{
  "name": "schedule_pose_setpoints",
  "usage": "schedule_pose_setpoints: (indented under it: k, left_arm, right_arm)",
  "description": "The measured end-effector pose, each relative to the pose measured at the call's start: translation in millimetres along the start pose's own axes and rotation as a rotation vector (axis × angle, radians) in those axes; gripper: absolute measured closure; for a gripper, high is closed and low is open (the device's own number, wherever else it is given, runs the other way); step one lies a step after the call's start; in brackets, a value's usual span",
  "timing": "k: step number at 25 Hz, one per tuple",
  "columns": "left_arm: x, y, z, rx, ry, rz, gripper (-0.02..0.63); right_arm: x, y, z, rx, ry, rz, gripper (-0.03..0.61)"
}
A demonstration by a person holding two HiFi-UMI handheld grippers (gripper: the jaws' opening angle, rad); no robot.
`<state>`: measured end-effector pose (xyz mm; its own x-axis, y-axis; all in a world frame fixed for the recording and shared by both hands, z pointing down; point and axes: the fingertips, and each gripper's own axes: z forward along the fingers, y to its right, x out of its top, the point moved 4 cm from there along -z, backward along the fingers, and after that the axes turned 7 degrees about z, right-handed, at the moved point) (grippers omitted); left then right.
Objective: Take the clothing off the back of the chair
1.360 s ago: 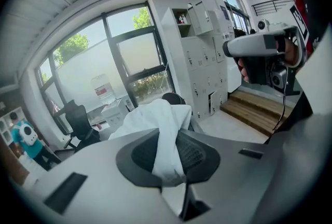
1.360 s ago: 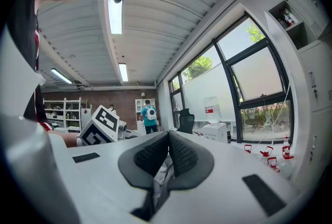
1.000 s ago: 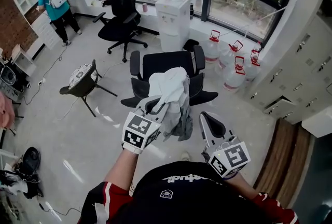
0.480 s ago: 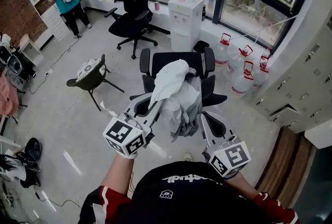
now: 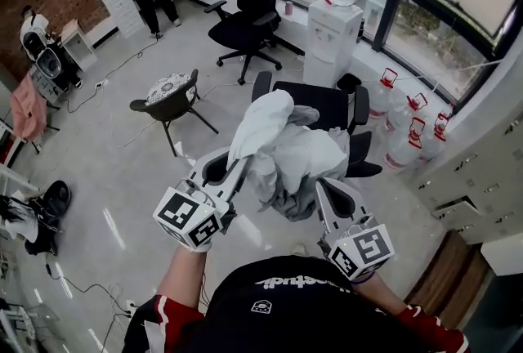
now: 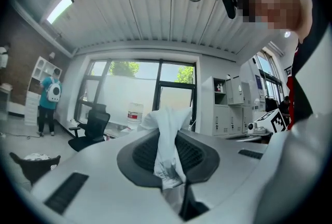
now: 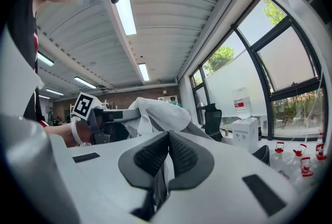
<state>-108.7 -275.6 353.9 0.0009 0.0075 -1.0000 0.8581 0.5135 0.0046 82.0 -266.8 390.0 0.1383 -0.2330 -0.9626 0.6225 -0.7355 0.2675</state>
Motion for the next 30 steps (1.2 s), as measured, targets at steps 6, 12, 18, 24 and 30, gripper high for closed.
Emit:
schedule_pose_setpoints:
  k: [6,12,18,24,30]
  left_arm:
    - [-4,-17,-21,0.128,0.004,-0.011,0.552]
    - [2,-37,-55,0.24,0.009,-0.012,0.552]
    - [5,-53,-110,0.312,0.037,-0.014,0.552]
    - [5,-74,-179,0.388,0.067,-0.011,0.552]
    - [2,-98,-247,0.47,0.095,-0.033,0.552]
  right_arm:
    - [-11,4,22,0.09,-0.044,0.002,0.575]
    - [-16,-9,42,0.151,-0.084,0.011,0.575]
    - [-20,-46,54,0.172,-0.093,0.01,0.575]
    - [-37,-99,65,0.215,-0.111,-0.009,0.575]
    - [-54,-153,78,0.257,-0.131,-0.023,0.575]
